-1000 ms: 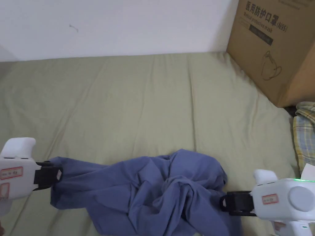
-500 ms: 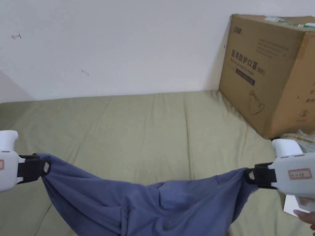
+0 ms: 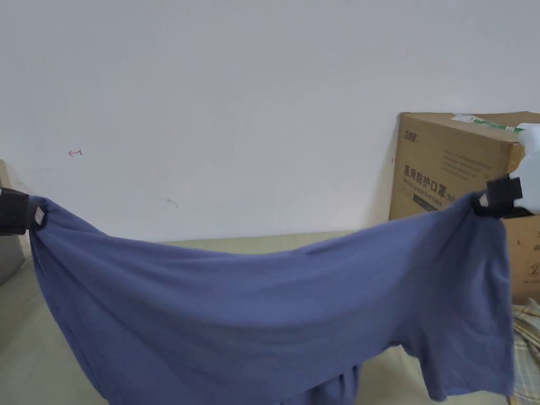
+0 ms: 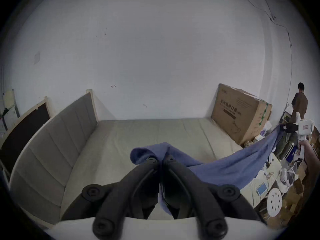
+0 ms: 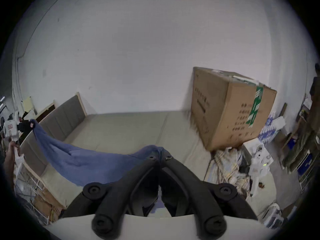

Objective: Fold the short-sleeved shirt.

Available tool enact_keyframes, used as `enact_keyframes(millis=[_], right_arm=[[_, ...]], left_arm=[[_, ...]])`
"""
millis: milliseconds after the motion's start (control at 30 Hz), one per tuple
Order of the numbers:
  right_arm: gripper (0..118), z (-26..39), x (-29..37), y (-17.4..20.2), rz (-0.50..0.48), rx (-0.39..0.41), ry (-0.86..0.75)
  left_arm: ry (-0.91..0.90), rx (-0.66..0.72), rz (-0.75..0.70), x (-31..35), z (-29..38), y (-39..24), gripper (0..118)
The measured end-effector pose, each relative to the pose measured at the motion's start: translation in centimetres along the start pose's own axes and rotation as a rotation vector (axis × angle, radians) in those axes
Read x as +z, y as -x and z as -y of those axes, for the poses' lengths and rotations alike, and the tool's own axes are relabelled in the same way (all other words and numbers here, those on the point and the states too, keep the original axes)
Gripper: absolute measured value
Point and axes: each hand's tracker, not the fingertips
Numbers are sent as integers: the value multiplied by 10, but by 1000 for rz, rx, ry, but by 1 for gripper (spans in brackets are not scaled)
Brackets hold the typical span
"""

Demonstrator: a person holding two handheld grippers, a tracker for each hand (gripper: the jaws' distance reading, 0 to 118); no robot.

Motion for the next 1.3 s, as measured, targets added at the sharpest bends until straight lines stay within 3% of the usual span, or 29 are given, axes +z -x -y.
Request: enact_keyframes(millis=[167,367,567,667,767,900,1033,1133,1200,1300], right_arm=[[1,-49,-39,-11,21,-47,-18],[1,-96,-102,-9,102,-15,-88],[1,-99,-153,-18,118,-94,-135],[1,-62,-184,-25,125,-100,-75],[1,12,-221,-34,131,-86,85],[1,154,-251,-44,121,-112,358],[1,287,-236,-50,90,-118,604],[1,339,-207,-68,53,-197,642],[1,348,-182,-72,57,-164,632],[1,349,-147,-82,-49,-117,576]], left_arm=[[2,40,-7,-43,-30,4,0],[8,87,-15,-115,-56,9,0],[-40,215,-19,-174,-50,20,0],[44,240,6,-201,-14,28,0],[170,231,10,-225,54,33,0],[384,317,-5,-239,182,43,0],[601,360,-30,-212,303,47,0],[632,394,-13,-175,349,49,0],[609,374,-15,-148,353,48,0],[588,380,11,-118,349,56,0]])
